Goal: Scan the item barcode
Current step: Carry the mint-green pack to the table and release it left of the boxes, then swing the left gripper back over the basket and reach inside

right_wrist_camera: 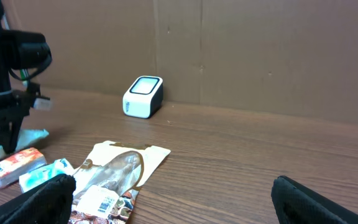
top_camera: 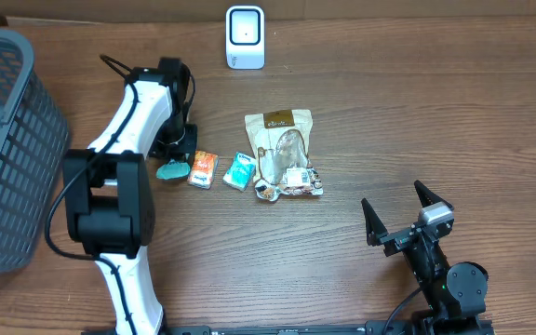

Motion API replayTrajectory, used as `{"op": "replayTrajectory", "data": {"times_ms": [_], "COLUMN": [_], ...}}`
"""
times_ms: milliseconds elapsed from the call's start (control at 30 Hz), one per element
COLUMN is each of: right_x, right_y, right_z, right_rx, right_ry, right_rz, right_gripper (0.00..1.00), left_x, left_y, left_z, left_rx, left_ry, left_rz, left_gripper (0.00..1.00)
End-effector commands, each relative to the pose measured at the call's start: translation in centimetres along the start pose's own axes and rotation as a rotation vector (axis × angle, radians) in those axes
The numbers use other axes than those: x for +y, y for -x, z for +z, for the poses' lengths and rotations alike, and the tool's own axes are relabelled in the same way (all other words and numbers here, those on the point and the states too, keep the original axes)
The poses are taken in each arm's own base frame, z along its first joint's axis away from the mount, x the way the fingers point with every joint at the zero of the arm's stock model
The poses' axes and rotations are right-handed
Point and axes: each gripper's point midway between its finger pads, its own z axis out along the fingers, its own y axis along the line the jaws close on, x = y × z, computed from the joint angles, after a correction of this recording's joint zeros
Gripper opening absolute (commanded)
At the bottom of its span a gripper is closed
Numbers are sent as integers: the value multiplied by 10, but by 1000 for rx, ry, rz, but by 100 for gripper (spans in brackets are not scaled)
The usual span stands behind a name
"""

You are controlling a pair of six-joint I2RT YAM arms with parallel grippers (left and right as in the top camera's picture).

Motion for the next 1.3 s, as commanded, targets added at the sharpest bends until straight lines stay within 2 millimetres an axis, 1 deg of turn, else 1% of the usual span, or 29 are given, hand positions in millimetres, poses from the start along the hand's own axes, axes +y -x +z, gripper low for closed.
{"op": "replayTrajectory", "data": {"times_ms": [0,33,100,267,433,500,533,600,733,767,800,867,933,1000,1100,1167,1200,1233,1267], "right_x": [0,0,0,0,0,0,0,0,-1,0,0,-1,0,-1,-1,0,0,-1,0], "right_y": [-1,-1,-1,-1,-1,-1,-1,-1,-1,-1,-1,-1,-1,-1,-1,-1,-1,-1,-1], "right_z": [0,0,0,0,0,0,0,0,0,0,0,0,0,0,0,0,0,0,0], "right_rx": [-6,-6,-6,-6,-6,-6,-6,-6,-6,-6,-6,-6,-6,-6,-6,-6,-6,-6,-6], "right_ry": [-4,-4,-4,-4,-4,-4,-4,-4,-5,-4,-4,-5,-4,-5,-5,-4,-4,-5,-4], "right_rz": [1,1,1,1,1,1,1,1,1,1,1,1,1,1,1,1,1,1,1], "right_gripper": [100,100,100,100,100,100,100,100,100,100,100,100,100,100,100,100,100,100,100], "left_x": [-17,-30,-42,-81,-105,-112,-115,-119,-121,-120,-119,-114,-102,-92,-75,-59,-50,-39,-26], "left_y": [-5,-9,-12,-17,-21,-22,-22,-21,-20,-20,-20,-18,-11,-1,13,20,23,24,25], "left_z": [14,16,16,9,6,5,5,5,4,4,3,-5,-23,-50,-107,-153,-176,-199,-220], "left_rx": [50,70,85,109,102,98,97,93,89,89,89,87,63,15,-101,-203,-258,-318,-375], "left_ry": [-63,-108,-148,-270,-287,-283,-282,-285,-287,-284,-283,-277,-244,-225,-226,-232,-234,-236,-235], "left_rz": [-42,-55,-87,-105,-64,-63,-66,-85,-90,-88,-82,-73,-85,-90,-102,-109,-114,-126,-146], "left_gripper": [4,4,4,4,4,8,11,25,68,75,79,84,84,84,84,86,88,96,100]}}
